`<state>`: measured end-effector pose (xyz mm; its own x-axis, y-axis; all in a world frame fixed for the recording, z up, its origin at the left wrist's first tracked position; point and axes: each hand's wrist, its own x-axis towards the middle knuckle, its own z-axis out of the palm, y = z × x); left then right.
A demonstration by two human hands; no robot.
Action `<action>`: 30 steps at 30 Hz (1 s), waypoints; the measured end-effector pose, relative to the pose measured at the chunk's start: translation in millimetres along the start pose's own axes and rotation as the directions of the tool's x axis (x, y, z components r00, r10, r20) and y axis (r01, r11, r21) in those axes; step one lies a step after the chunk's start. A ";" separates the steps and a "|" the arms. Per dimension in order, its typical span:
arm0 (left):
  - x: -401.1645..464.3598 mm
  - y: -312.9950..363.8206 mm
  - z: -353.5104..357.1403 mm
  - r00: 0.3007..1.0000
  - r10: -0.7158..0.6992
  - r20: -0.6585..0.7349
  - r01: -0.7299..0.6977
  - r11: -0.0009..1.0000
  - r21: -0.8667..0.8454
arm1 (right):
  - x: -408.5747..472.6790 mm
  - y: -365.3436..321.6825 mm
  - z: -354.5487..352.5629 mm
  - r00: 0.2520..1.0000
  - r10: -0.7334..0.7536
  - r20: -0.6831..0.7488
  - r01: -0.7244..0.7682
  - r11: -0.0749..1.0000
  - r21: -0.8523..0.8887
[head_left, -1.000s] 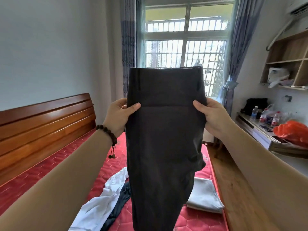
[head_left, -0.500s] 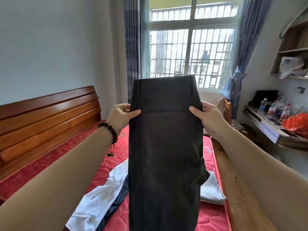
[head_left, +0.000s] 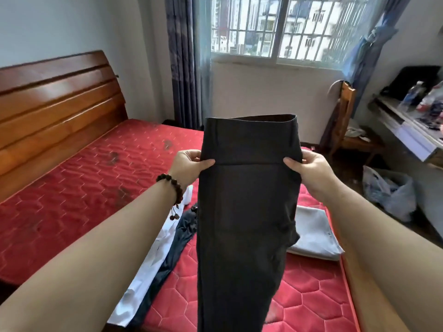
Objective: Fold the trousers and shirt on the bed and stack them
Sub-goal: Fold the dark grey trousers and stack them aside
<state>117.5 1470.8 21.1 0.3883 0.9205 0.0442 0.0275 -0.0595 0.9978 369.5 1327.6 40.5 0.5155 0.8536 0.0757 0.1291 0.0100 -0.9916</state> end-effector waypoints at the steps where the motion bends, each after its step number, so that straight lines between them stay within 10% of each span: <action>1: 22.1 -18.6 -1.3 1.000 -0.023 0.017 0.023 1.000 0.009 | 18.3 16.3 8.0 1.000 0.028 -0.012 -0.028 1.000 -0.004; 20: 275.3 -274.7 38.1 0.959 -0.278 0.045 0.270 0.953 0.136 | 261.8 271.9 62.6 0.957 0.279 -0.077 -0.288 0.938 -0.190; 30: 365.2 -399.2 100.4 0.989 -0.021 -0.148 0.104 0.806 0.582 | 367.1 423.0 57.7 0.943 0.258 -0.208 -0.331 0.749 -0.574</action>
<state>340.8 1791.9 -366.0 0.2469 0.9686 0.0304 0.5987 -0.1772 0.7811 564.4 1675.2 -357.2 0.6955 0.6998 -0.1630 0.4123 -0.5745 -0.7071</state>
